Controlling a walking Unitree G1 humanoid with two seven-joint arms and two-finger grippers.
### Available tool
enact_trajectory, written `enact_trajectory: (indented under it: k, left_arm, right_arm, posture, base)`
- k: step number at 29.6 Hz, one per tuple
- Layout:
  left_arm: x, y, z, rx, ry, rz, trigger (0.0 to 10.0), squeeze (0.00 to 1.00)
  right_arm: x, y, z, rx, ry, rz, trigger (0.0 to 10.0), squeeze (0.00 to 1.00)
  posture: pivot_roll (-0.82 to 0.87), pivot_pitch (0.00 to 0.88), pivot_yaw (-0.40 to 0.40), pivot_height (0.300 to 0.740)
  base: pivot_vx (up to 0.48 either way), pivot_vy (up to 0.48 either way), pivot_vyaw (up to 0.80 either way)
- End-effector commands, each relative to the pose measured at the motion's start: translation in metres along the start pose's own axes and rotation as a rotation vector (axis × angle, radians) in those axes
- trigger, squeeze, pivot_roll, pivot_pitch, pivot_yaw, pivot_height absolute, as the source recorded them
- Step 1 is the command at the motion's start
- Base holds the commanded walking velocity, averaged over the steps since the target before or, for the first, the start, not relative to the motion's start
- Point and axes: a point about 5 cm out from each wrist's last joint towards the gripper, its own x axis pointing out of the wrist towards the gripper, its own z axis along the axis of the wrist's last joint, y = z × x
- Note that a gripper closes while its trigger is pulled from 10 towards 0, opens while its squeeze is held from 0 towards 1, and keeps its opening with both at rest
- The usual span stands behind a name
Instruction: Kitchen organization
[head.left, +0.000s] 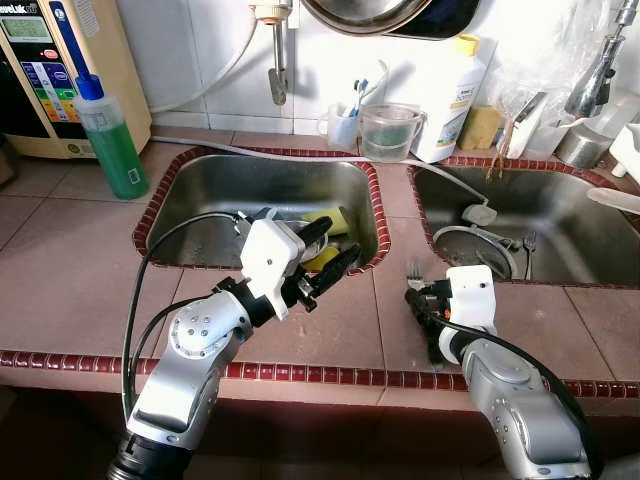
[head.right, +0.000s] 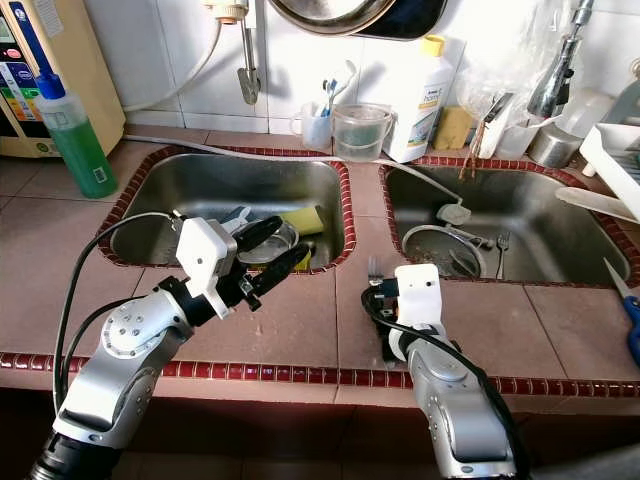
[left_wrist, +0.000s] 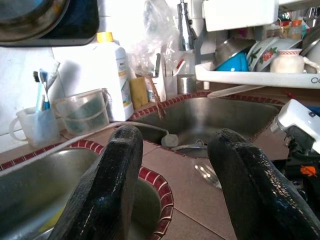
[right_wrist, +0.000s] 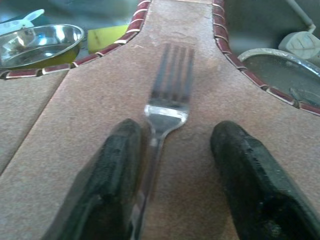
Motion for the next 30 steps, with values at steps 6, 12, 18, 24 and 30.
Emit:
enact_trajectory:
  k: [6,12,18,24,30]
  left_arm:
    - [-0.011,-0.009,-0.019,0.044,0.101,-0.091,10.0,0.0]
    - [-0.026,-0.016,-0.04,0.064,0.191,-0.143,10.0,0.0]
    - [-0.022,-0.011,-0.032,0.052,0.163,-0.128,10.0,0.0]
    - [-0.021,-0.009,-0.03,0.066,0.153,-0.13,10.0,0.0]
    - [-0.017,-0.008,-0.026,0.059,0.133,-0.121,10.0,0.0]
  right_arm:
    - [0.0,-0.014,-0.017,0.004,0.087,-0.066,0.0,0.0]
    - [-0.001,-0.014,-0.017,0.01,0.088,-0.065,0.0,0.0]
    - [0.0,-0.014,-0.017,0.018,0.091,-0.065,0.0,0.0]
    - [0.001,-0.014,-0.017,0.016,0.09,-0.065,0.0,0.0]
    - [0.001,-0.014,-0.018,0.021,0.095,-0.065,0.0,0.0]
  posture:
    - [-0.12,0.077,0.0,0.703]
    - [-0.12,0.077,0.0,0.703]
    - [-0.12,0.07,0.004,0.703]
    - [-0.12,0.065,0.005,0.703]
    - [-0.12,0.06,0.004,0.703]
  base:
    - [0.0,0.0,0.0]
    - [0.0,0.0,0.0]
    - [0.0,0.0,0.0]
    - [0.0,0.0,0.0]
    - [0.0,0.0,0.0]
